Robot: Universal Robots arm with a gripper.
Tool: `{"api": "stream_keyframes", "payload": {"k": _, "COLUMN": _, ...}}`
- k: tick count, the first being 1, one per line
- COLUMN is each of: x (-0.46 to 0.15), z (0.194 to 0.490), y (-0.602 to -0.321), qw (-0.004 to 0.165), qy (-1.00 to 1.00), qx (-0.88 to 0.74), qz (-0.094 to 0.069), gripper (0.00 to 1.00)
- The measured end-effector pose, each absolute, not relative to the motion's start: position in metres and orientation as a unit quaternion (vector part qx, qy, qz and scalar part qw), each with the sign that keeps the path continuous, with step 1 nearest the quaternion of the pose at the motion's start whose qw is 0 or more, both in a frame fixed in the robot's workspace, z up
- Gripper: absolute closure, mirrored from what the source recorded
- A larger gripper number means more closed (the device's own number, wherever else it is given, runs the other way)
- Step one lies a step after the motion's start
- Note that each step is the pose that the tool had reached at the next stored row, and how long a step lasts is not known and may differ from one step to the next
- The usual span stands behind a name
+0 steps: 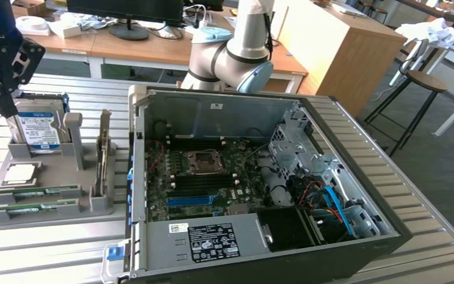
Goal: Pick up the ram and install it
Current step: 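Pick up the ram and move it above insertion slot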
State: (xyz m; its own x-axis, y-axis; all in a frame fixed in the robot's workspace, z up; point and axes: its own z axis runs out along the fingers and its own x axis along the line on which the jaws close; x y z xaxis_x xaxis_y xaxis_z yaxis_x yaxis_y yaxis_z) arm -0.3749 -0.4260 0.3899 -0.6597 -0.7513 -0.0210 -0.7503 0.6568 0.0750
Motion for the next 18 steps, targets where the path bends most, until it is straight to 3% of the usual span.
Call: {"api": "stream_keyframes", "payload": {"k": 18, "x": -0.3749, "z": 0.3897, "y": -0.426, "qw": 0.012, "qy": -0.834, "qx": 0.55, "qz": -0.037, "gripper": 0.9}}
